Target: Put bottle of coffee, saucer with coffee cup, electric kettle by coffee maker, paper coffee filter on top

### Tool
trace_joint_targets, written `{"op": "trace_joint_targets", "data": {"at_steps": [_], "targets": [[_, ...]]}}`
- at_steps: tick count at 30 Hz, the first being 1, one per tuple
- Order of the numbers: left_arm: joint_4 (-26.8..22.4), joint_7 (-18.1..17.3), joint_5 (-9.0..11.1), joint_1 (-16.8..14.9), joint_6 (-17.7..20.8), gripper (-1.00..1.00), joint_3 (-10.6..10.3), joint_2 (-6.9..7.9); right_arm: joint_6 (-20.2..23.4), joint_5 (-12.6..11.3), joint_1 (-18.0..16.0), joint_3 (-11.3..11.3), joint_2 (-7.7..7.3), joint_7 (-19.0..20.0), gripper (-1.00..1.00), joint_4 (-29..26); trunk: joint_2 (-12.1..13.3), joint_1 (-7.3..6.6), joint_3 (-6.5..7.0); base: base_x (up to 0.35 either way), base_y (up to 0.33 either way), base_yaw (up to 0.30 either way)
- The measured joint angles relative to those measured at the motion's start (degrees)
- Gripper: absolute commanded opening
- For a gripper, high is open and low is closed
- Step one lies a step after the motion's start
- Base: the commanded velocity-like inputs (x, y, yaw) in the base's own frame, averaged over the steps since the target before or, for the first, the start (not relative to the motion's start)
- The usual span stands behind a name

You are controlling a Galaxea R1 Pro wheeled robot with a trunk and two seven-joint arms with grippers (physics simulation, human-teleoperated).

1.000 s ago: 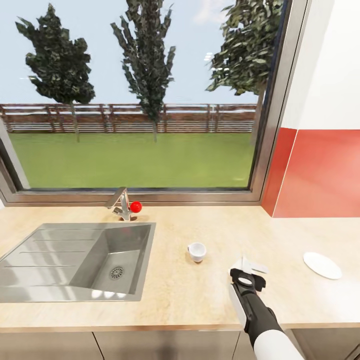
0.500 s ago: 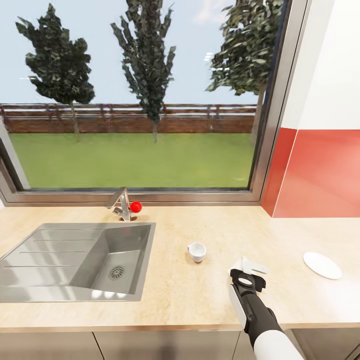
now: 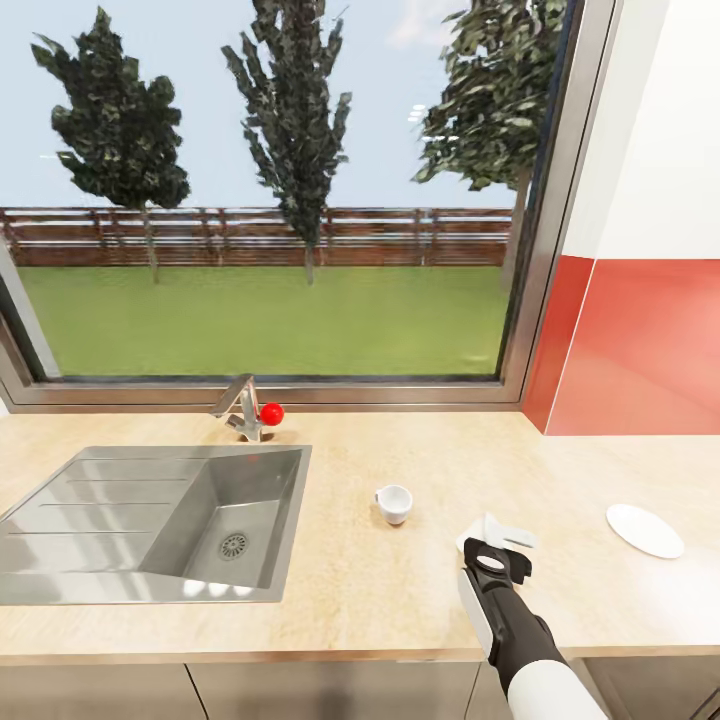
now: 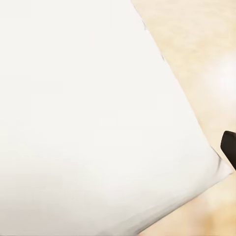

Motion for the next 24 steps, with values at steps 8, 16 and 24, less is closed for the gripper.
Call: {"op": "trace_joint_targets", "data": {"at_steps": [8, 16, 24], "targets": [[0.00, 0.00, -0.01, 0.00, 0.00, 1.00, 0.00, 0.00, 0.01, -0.11, -0.02, -0.01, 0.00, 0.00, -1.00, -0.07, 0.00, 0.00, 0.00, 0.000, 0.000, 0.000], [0.00, 0.00, -0.02, 0.00, 0.00, 1.00, 0.00, 0.00, 0.23, -0.22, -0.02, -0.08, 0.05, 0.03, -1.00, -5.91, 0.00, 0.00, 0.00, 0.000, 0.000, 0.000], [-0.07, 0.00, -0.07, 0.00, 0.00, 1.00, 0.00, 0.00, 2.77, -0.60, -0.01, 0.40, 0.60, 0.40, -1.00, -21.10, 0.00, 0.00, 0.00, 0.000, 0.000, 0.000]]}}
